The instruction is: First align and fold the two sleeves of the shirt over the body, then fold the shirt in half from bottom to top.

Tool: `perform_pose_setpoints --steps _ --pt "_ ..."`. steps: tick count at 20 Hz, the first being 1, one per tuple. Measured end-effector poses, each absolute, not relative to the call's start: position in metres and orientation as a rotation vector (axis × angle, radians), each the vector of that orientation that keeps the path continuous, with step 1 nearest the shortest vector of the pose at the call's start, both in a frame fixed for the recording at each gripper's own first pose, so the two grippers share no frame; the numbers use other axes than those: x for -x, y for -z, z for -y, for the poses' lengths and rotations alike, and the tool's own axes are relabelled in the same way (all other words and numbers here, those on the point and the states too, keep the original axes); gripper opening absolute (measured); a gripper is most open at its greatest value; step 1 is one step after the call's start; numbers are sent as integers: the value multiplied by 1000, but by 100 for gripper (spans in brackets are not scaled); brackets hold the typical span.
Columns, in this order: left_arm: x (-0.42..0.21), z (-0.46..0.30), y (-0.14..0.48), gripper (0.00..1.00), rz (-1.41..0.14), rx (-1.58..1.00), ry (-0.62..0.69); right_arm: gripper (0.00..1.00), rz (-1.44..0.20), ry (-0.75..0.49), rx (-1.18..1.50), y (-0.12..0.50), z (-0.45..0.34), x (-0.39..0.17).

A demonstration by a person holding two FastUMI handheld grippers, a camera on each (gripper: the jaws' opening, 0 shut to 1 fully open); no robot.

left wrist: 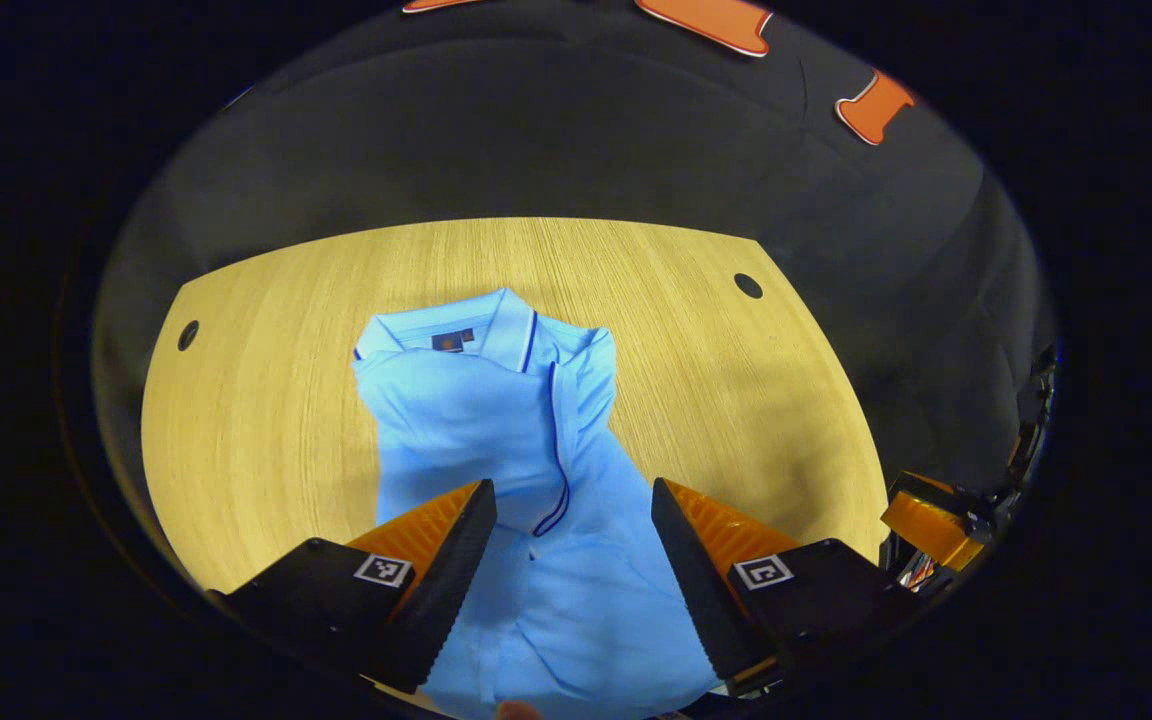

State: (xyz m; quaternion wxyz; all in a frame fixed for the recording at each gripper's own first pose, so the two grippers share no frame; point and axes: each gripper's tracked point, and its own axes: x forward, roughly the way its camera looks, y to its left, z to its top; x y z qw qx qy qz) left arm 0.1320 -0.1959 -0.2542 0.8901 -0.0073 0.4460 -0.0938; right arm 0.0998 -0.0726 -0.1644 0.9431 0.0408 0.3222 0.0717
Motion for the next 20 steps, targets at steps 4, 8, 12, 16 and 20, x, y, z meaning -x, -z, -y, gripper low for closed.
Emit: perform_pose_setpoints --steps 4,8,12,16,20 --pt "-93 167 244 100 -901 8 166 98 -693 -167 -27 175 59 -86" --pt "-53 132 247 100 -902 -6 122 98 -745 -193 55 191 43 -65" --pt "-8 105 263 100 -950 22 92 98 -805 -202 138 214 39 -41" --pt "31 84 282 100 -994 37 51 99 -881 -205 205 237 40 -11" --pt "75 81 305 100 -1064 40 51 99 -968 -210 272 261 46 24"
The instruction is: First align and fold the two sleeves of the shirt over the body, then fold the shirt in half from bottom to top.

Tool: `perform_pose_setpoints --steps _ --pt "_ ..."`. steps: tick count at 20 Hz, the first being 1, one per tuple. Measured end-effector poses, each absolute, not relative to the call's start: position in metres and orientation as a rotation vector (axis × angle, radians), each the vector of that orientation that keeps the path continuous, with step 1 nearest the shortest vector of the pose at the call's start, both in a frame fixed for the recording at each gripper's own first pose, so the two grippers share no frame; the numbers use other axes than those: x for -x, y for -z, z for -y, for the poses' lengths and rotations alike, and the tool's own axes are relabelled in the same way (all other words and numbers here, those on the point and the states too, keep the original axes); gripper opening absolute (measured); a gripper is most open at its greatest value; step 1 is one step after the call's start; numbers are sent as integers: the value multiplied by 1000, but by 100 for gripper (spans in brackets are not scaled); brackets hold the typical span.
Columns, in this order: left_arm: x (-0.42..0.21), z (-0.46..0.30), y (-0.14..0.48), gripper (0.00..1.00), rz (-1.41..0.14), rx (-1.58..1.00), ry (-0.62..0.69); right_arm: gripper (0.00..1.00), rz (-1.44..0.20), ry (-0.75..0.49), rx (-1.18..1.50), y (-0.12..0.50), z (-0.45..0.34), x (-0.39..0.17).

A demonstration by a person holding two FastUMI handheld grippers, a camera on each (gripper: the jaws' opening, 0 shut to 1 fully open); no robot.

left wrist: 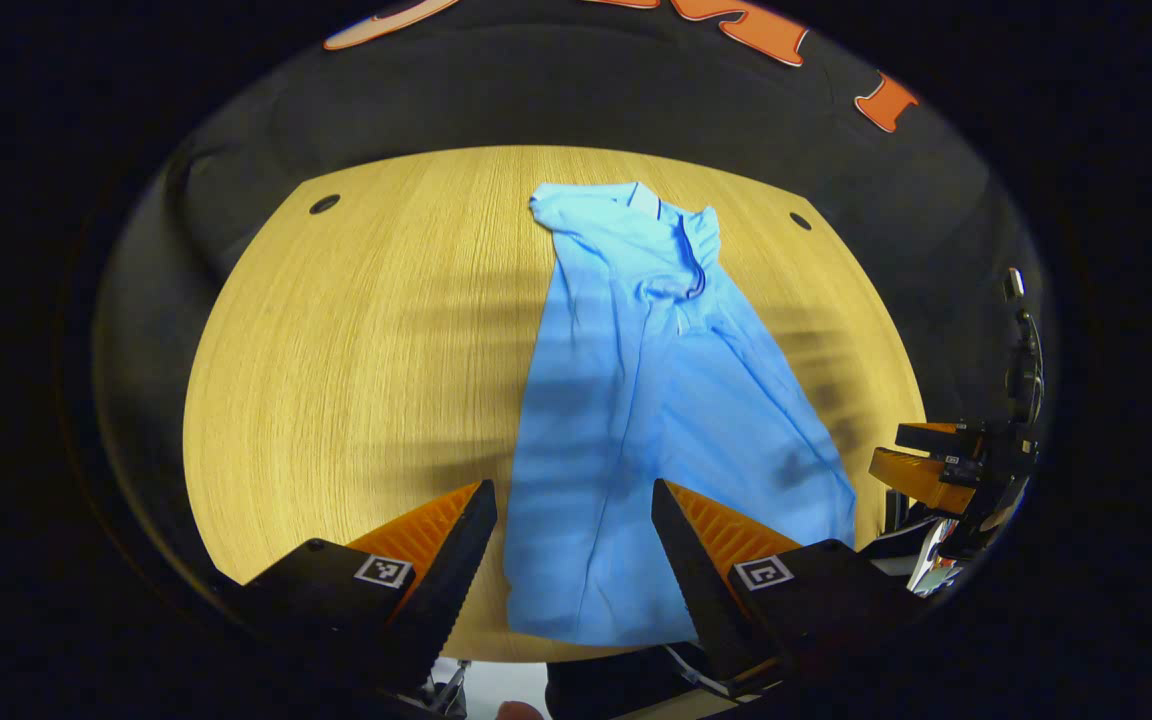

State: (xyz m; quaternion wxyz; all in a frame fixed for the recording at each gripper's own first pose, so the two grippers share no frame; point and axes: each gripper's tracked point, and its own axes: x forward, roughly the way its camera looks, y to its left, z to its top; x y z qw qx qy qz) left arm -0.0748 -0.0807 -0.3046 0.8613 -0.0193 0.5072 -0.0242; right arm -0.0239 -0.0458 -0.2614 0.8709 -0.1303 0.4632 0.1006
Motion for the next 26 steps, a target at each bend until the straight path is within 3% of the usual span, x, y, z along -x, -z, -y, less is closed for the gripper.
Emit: perform_pose_setpoints --steps 13,26 --pt "135 76 348 100 -1249 45 -38 99 -1203 -116 303 326 90 104" --pt "161 68 387 100 -1320 -15 -92 97 -1269 -76 365 349 88 117"
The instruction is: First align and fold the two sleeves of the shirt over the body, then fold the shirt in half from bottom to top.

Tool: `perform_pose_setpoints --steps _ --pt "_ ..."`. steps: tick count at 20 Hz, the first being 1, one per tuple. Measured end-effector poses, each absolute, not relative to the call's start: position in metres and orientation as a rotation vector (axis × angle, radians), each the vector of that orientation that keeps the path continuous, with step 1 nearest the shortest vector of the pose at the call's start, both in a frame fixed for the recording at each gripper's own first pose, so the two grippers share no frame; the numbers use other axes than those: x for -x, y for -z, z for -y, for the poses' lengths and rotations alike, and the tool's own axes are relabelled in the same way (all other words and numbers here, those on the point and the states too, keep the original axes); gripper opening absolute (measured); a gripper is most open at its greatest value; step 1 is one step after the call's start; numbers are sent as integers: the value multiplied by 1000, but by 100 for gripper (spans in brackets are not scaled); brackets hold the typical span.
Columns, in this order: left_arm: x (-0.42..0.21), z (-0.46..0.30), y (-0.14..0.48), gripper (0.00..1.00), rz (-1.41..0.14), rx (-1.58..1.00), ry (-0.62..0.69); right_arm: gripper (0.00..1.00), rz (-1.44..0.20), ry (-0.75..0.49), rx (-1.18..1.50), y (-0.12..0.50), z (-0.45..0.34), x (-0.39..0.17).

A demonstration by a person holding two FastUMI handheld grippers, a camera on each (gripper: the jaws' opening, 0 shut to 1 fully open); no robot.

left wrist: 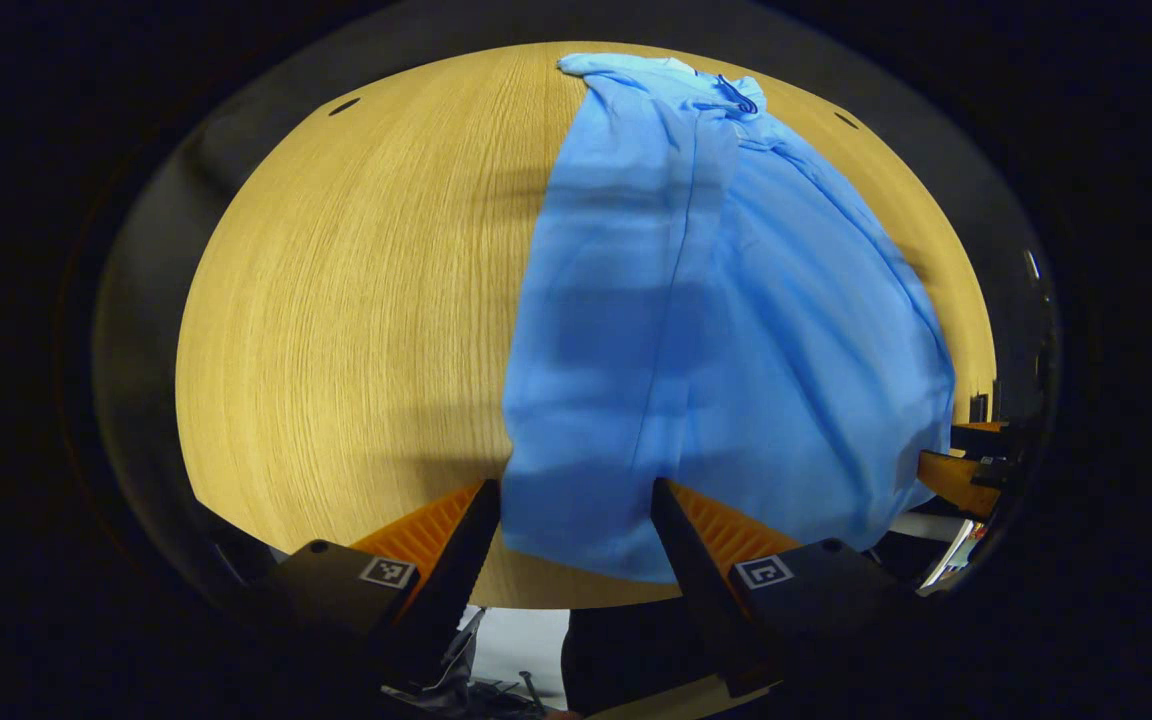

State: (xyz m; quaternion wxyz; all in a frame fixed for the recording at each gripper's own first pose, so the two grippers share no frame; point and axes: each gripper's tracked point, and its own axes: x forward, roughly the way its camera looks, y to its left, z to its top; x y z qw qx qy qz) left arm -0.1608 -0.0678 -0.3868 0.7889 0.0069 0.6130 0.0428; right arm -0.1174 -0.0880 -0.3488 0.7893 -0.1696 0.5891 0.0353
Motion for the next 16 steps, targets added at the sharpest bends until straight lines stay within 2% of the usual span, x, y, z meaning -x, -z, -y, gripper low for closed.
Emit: perform_pose_setpoints --steps 2,4,5,6,7,9,10,11,12,13,15,16 --pt "160 71 389 99 -1337 -7 -99 97 -1281 -74 369 350 87 119" --pt "160 72 390 100 -1337 -4 -95 90 -1296 -46 340 350 86 120" --pt "160 74 388 91 -1336 -2 -97 89 -1297 -46 339 350 85 120" --pt "159 75 391 83 -1334 -12 -89 81 -1297 -48 341 351 83 121" --pt "159 77 390 82 -1328 -12 -77 74 -1292 -48 334 351 82 122" --pt "158 79 391 56 -1334 -8 -78 34 -1276 -56 314 351 77 120" --pt "159 81 391 42 -1332 -27 -56 18 -1264 -59 297 350 74 118" --pt "159 86 390 42 -1321 -17 -28 8 -1260 -73 294 350 72 118" --pt "158 85 391 27 -1317 7 -54 1 -1253 -84 296 351 70 117" --pt "155 86 390 13 -1308 -2 -43 1 -1246 -87 286 350 69 116" --pt "154 87 391 12 -1303 23 -34 1 -1239 -95 264 346 62 112" --pt "155 86 390 7 -1304 38 -30 1 -1225 -98 262 341 60 107"
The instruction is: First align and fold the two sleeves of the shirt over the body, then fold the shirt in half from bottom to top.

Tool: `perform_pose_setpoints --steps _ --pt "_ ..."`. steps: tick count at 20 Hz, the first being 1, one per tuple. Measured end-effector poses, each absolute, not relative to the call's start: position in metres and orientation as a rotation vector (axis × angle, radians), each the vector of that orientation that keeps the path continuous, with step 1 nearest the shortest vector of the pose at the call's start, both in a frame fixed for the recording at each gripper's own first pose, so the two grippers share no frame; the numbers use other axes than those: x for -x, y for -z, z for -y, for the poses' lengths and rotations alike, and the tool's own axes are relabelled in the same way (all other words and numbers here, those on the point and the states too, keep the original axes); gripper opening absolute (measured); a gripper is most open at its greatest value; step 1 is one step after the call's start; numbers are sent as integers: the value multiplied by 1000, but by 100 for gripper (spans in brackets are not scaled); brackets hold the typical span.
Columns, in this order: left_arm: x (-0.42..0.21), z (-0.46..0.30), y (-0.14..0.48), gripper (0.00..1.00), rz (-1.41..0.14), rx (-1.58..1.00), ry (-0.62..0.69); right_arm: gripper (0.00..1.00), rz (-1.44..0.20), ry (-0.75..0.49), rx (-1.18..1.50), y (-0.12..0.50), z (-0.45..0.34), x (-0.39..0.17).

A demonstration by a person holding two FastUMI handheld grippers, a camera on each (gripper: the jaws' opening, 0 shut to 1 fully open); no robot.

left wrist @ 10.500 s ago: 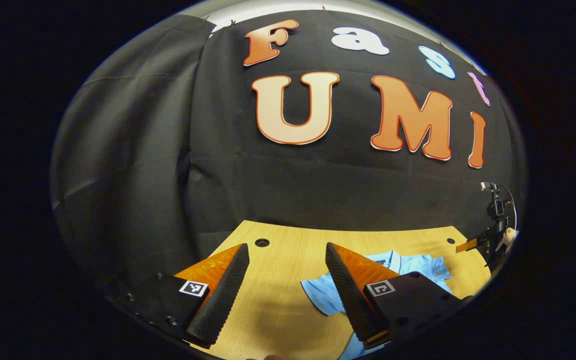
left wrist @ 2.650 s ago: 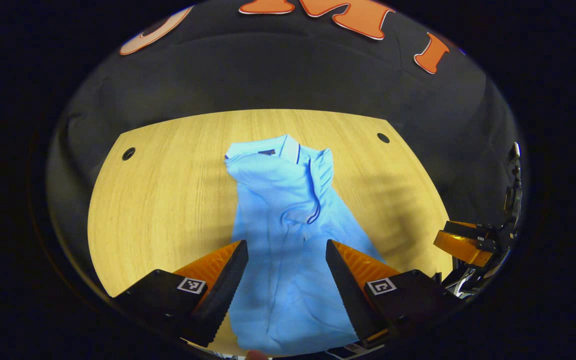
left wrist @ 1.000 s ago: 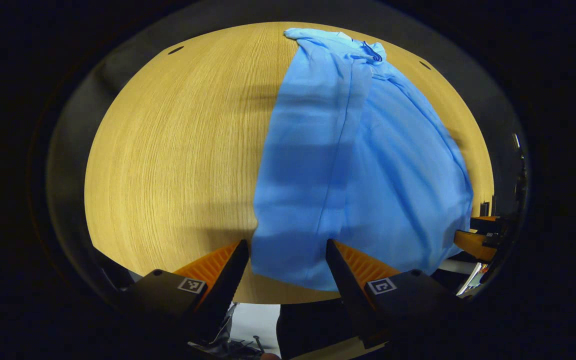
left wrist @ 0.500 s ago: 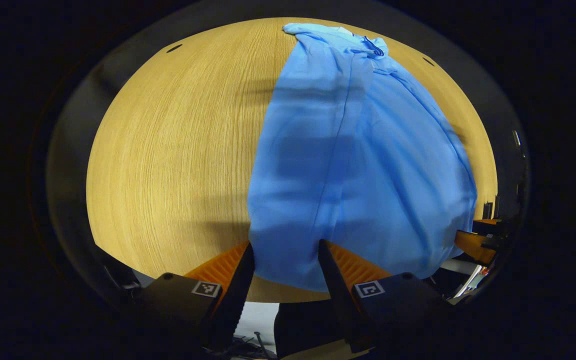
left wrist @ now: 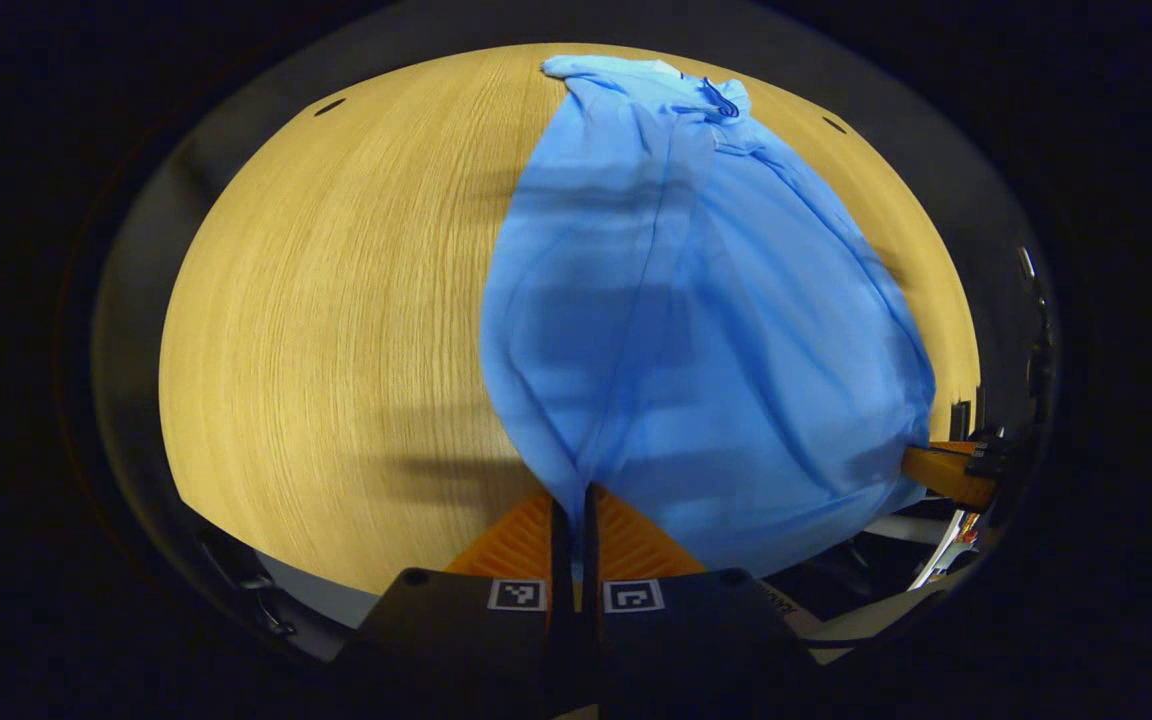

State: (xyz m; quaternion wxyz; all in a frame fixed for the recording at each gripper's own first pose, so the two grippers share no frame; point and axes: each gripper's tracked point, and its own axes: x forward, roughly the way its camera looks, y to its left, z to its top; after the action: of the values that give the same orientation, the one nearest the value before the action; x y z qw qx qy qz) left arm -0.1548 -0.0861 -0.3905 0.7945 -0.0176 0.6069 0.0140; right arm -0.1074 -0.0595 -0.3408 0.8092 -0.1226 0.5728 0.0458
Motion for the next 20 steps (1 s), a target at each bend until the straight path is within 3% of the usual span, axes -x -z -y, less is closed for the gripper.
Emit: perform_pose_setpoints --steps 6,20 --pt "126 84 358 7 -1233 111 -24 1 -1102 -132 240 287 37 58" --pt "-54 67 251 7 -950 104 14 1 -811 -154 234 175 -18 -102"
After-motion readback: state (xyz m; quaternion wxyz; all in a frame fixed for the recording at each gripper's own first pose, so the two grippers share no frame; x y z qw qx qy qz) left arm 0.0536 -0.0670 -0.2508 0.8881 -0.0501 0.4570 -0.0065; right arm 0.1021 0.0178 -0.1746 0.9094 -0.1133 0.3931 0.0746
